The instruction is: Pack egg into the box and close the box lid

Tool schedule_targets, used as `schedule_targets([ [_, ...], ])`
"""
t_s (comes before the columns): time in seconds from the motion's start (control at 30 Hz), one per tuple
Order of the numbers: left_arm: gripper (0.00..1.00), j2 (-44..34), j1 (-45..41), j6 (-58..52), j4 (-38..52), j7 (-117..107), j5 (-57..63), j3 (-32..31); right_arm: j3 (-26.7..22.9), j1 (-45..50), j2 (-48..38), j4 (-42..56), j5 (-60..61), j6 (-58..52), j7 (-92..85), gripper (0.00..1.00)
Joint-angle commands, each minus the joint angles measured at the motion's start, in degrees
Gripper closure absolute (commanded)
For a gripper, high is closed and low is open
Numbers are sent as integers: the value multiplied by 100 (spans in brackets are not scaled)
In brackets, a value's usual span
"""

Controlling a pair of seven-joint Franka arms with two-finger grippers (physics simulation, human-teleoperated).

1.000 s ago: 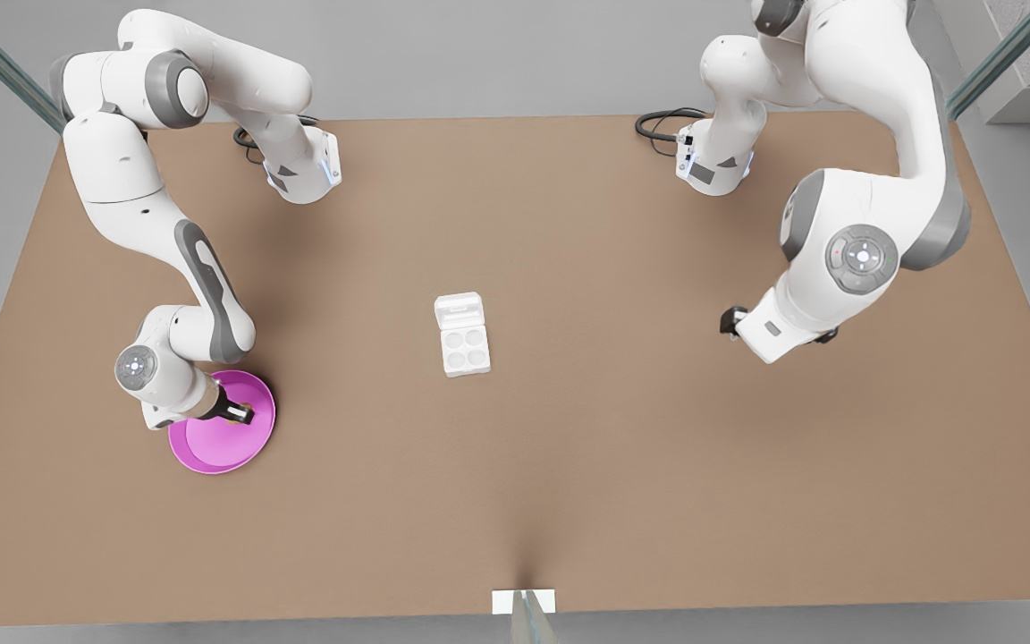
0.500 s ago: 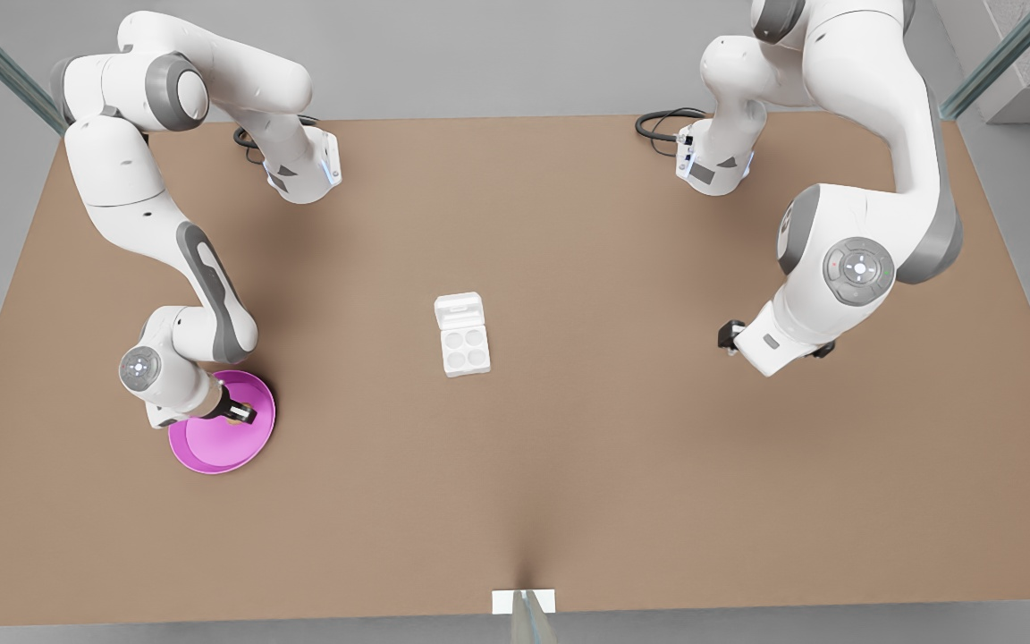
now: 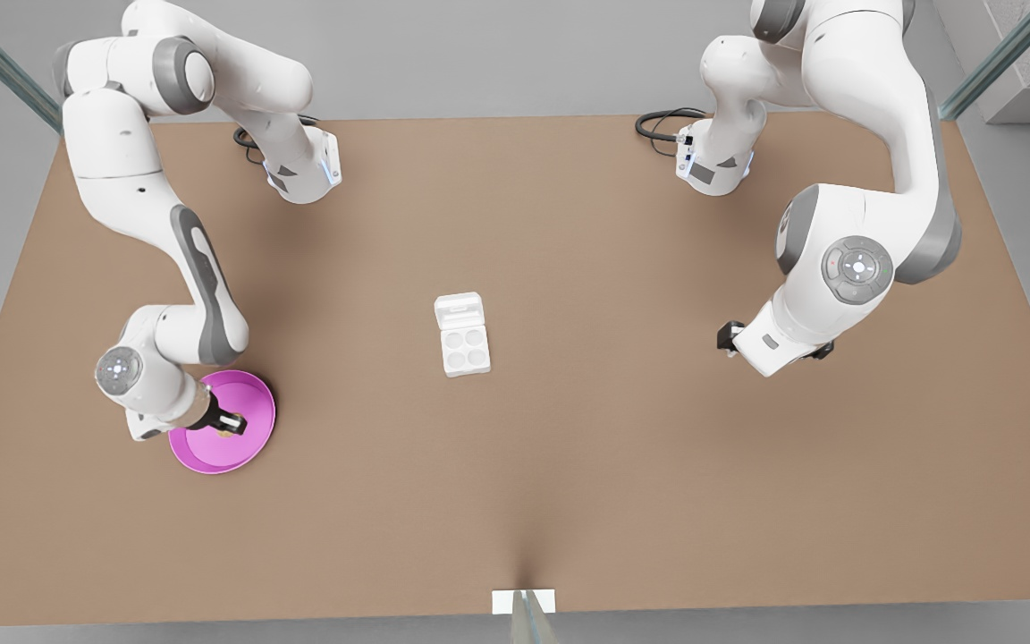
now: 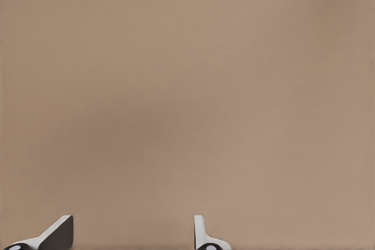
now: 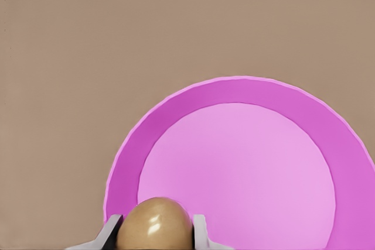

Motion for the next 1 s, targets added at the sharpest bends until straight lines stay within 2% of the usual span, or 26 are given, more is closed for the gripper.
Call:
schedule_targets([
  [0.0,0,-8,0,-1,3,-36,20,4,0,222,34,249,-55,-786,632,62],
  [0.1,0,-8,0,8,3,-54,11,4,0,609,122,662,-11,-1217,1080,62],
  [0.23,0,-8,8,8,-6,-54,11,4,-35,1584,543,1629,77,-1841,2073,62],
  [0.37,0,1,8,8,-6,-63,11,4,-35,2788,508,1541,367,-1850,3497,62],
  [0.57,0,9,8,8,-6,-63,20,4,9,3949,-1,970,982,-1832,4411,62],
  [0.7,0,36,8,8,-6,-72,20,4,9,4125,-54,627,982,-1604,4535,62],
  [0.97,0,36,8,8,-6,-72,29,4,-61,4098,254,636,956,-1279,4526,62],
])
